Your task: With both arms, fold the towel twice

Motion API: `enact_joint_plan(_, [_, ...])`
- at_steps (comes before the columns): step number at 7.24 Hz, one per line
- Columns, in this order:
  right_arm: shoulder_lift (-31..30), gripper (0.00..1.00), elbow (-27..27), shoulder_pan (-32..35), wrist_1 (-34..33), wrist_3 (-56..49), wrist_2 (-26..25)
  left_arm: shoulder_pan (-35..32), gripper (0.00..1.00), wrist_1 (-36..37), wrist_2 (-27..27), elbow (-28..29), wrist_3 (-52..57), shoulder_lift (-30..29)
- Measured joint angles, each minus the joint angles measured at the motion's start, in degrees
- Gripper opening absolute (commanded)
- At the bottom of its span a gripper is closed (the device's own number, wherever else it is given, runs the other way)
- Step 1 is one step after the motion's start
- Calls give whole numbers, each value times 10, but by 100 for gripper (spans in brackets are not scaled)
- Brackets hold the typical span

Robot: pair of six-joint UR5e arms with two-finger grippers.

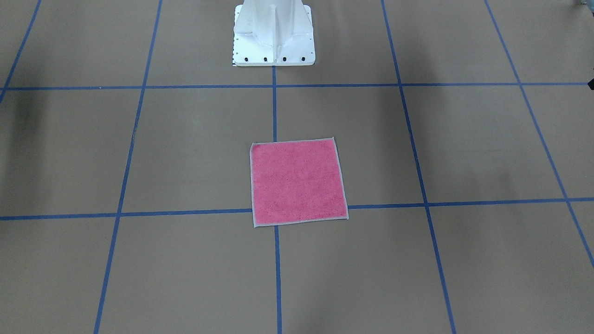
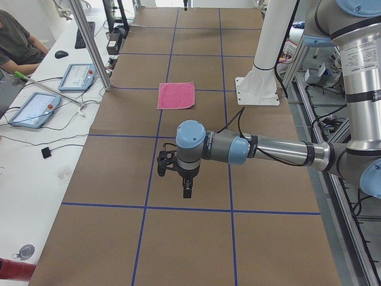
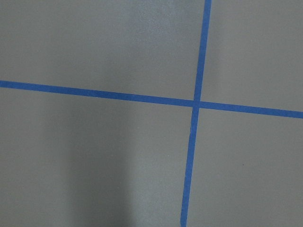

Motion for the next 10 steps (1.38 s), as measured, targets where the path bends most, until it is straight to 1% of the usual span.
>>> enact_joint_plan(3, [0,100,0,-3,0,8,7,0,100,1,-14,0,-3,2])
enact_joint_plan(4, [0,100,4,-7,1,35,12,0,100,1,-15,0,-3,2])
enact_joint_plan(5, [0,100,18,-20,2,85,13,0,100,1,-14,0,-3,2])
enact_joint_plan(6, [1,100,39,-39,5,130,10,0,100,1,-13,-1,-3,2])
enact_joint_plan(8, [4,100,69,-81,11,172,8,0,100,1,-13,-3,-3,2])
enact_joint_plan(9, [12,100,84,-112,14,210,8,0,100,0,-14,-4,-4,1])
enact_joint_plan(10, [24,100,101,-150,23,282,6,0,100,0,-14,-4,-3,1])
